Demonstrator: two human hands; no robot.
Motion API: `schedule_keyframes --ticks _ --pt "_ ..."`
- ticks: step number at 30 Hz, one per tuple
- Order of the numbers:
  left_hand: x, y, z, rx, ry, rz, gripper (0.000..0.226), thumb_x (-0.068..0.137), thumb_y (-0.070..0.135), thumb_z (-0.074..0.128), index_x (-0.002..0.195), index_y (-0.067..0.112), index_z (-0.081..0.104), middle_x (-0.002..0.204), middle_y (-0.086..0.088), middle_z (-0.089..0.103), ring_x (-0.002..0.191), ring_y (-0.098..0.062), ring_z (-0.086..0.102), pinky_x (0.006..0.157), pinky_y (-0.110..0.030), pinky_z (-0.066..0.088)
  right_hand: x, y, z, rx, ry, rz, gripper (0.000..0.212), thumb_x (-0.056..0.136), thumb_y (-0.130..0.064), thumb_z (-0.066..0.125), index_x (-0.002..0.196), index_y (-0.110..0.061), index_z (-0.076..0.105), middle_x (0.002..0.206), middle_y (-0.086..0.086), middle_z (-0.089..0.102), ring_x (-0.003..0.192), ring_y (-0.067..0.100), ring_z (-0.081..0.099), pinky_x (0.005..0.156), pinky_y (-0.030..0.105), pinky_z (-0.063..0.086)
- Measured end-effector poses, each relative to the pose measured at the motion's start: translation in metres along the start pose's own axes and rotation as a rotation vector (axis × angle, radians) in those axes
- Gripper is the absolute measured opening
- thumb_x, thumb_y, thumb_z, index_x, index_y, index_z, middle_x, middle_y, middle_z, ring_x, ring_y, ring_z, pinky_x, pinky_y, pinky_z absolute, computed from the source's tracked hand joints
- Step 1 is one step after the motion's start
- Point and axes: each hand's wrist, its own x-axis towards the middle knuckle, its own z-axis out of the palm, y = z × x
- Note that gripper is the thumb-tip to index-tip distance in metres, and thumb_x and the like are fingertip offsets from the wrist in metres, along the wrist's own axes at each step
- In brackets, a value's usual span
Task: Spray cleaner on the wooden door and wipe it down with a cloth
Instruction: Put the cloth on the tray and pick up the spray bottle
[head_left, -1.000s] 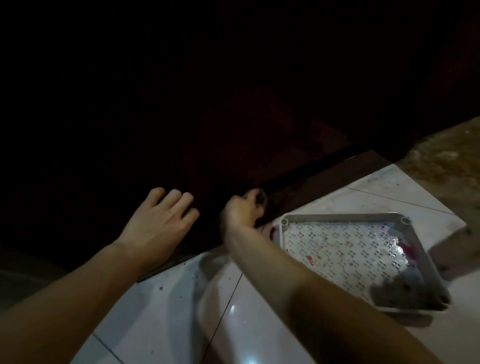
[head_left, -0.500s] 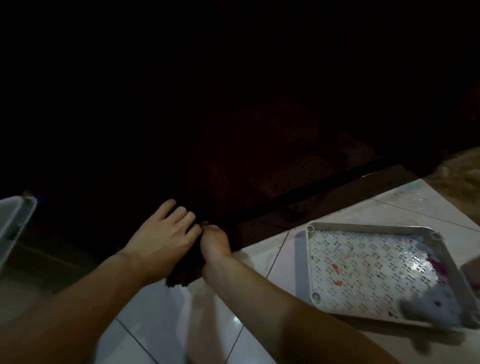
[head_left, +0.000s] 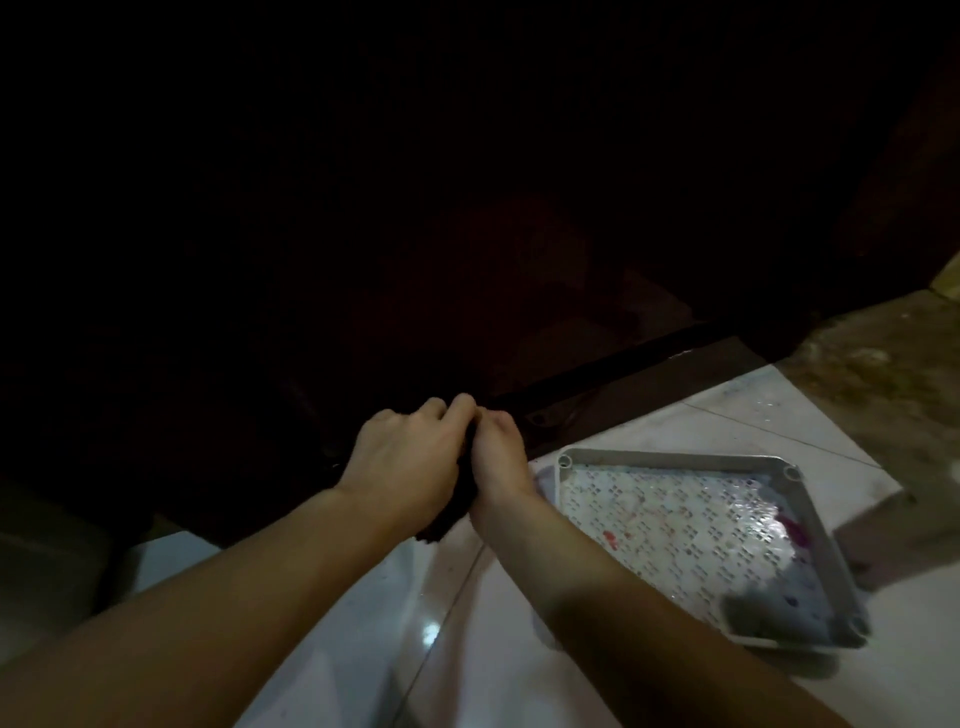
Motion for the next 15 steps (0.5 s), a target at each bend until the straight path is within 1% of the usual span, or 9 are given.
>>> schedule_keyframes --ticks 2,3,4,6,8,10,13,15 --pt "0.011 0.017 0.01 -0.037 -0.061 0.024 0.038 0.093 0.037 0.045 0.126 0.026 0.031 0.117 0.002 0.051 0.096 -0.019 0.059 0.082 -0.035 0.044 0.004 -0.015 -0.038 -0.162 0.189 -0.09 0.007 0.09 -0.023 0.057 0.094 -0.017 0.057 0.096 0.014 0.066 0.088 0.027 0.064 0.081 0.043 0.053" --pt "0.016 0.024 0.014 -0.042 -0.094 0.046 0.039 0.092 0.04 0.045 0.125 0.025 0.033 0.117 0.001 0.051 0.098 -0.02 0.058 0.083 -0.036 0.044 0.007 -0.021 -0.058 -0.191 0.267 -0.132 0.005 0.09 -0.021 0.059 0.089 -0.019 0.054 0.093 0.013 0.065 0.089 0.029 0.063 0.082 0.044 0.052" --pt "0.022 0.033 0.02 -0.034 -0.123 0.078 0.041 0.091 0.042 0.045 0.126 0.024 0.034 0.118 -0.001 0.05 0.1 -0.022 0.057 0.084 -0.037 0.043 0.013 -0.024 -0.079 -0.191 0.333 -0.154 0.008 0.089 -0.02 0.06 0.085 -0.02 0.053 0.091 0.013 0.065 0.09 0.031 0.063 0.084 0.045 0.052" --pt "0.034 0.049 0.027 0.002 -0.176 0.128 0.047 0.09 0.041 0.045 0.132 0.022 0.034 0.123 -0.003 0.047 0.107 -0.024 0.055 0.086 -0.038 0.041 0.021 -0.031 -0.118 -0.189 0.433 -0.164 0.01 0.089 -0.021 0.06 0.083 -0.02 0.053 0.085 0.01 0.063 0.089 0.032 0.063 0.084 0.045 0.052" --pt "0.047 0.062 0.03 0.023 -0.216 0.136 0.05 0.091 0.039 0.045 0.136 0.022 0.032 0.127 -0.005 0.044 0.111 -0.026 0.053 0.088 -0.039 0.039 0.025 -0.035 -0.147 -0.217 0.468 -0.121 0.008 0.091 -0.025 0.059 0.087 -0.021 0.053 0.087 0.007 0.061 0.086 0.026 0.061 0.083 0.043 0.053" --pt "0.061 0.08 0.03 0.019 -0.217 0.145 0.047 0.092 0.037 0.044 0.135 0.022 0.033 0.127 -0.005 0.044 0.111 -0.026 0.052 0.087 -0.038 0.038 0.024 -0.039 -0.172 -0.211 0.501 -0.113 0.006 0.093 -0.027 0.057 0.09 -0.023 0.053 0.091 0.005 0.06 0.086 0.022 0.06 0.084 0.041 0.054" --pt "0.081 0.114 0.024 -0.02 -0.208 0.183 0.042 0.091 0.035 0.048 0.13 0.023 0.038 0.122 -0.004 0.047 0.107 -0.025 0.054 0.079 -0.036 0.036 0.018 -0.04 -0.193 -0.211 0.575 -0.13 0.011 0.093 -0.027 0.056 0.084 -0.026 0.05 0.089 0.002 0.058 0.088 0.021 0.06 0.087 0.042 0.052" --pt "0.093 0.143 0.018 -0.084 -0.22 0.202 0.039 0.091 0.036 0.05 0.126 0.022 0.041 0.12 -0.003 0.048 0.105 -0.025 0.054 0.074 -0.034 0.035 0.01 -0.042 -0.204 -0.166 0.605 -0.134 0.012 0.094 -0.024 0.055 0.083 -0.027 0.051 0.086 -0.002 0.058 0.085 0.018 0.058 0.085 0.038 0.05"
